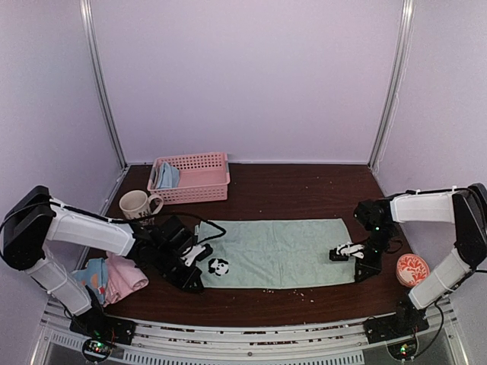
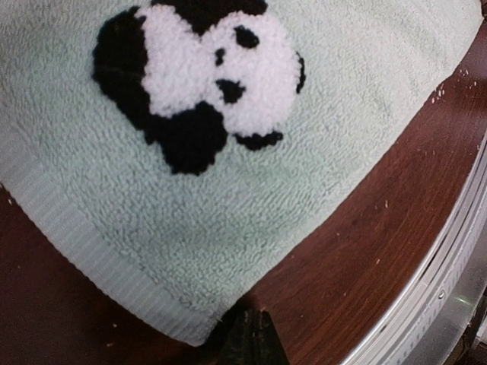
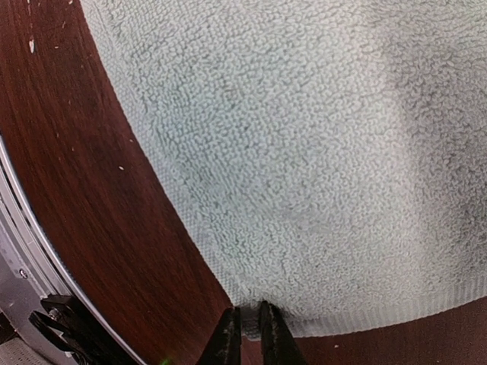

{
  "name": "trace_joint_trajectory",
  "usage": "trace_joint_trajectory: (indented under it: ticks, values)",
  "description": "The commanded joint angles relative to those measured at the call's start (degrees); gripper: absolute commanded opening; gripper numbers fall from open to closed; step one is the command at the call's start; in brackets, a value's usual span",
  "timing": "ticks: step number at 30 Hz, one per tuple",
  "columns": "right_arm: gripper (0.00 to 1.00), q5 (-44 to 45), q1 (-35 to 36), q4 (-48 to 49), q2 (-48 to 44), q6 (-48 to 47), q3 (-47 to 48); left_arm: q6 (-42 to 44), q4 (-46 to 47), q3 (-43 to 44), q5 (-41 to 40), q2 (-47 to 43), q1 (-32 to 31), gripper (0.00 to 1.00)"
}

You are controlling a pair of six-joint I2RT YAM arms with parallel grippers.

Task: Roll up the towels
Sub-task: Smooth out the towel at the center of the board.

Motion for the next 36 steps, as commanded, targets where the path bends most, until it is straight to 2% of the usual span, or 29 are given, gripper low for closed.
trace_joint_trajectory:
  ticks: [1, 6, 8, 15, 18, 30, 36]
  values:
    - [0.11, 3.72, 0.32, -0.77, 0.34, -1.43, -0.88, -3.89, -2.97, -4.18, -0.17, -1.41, -0.08, 0.0]
    - [0.11, 4.44, 0.39, -0.51, 1.45, -1.45, -0.94, -1.53, -5.6, 0.5, -1.65, -7.14, -0.6, 0.0]
    - [0.11, 4.27, 0.43, -0.7, 1.37, -1.46, -0.54, -1.07, -7.42, 4.21, -5.09, -7.44, -0.64, 0.0]
    - [0.11, 4.25, 0.45, -0.47, 1.62, -1.21, -0.13, 0.91, -6.8, 9.47, -9.68, 2.13, -0.44, 0.0]
    - [0.11, 4.46, 0.4, -0.5, 1.74, -1.09, -0.18, 1.08, -6.57, 8.84, -12.83, 3.91, -0.43, 0.0]
    - [0.11, 4.75, 0.39, -0.01, 2.29, -1.29, -1.07, -1.92, -7.79, -0.83, -8.05, -0.36, -0.6, 0.0]
    - [0.11, 3.88, 0.53, -1.77, 2.25, -2.33, -0.63, -3.07, -9.62, -2.88, -6.59, -2.48, -0.6, 0.0]
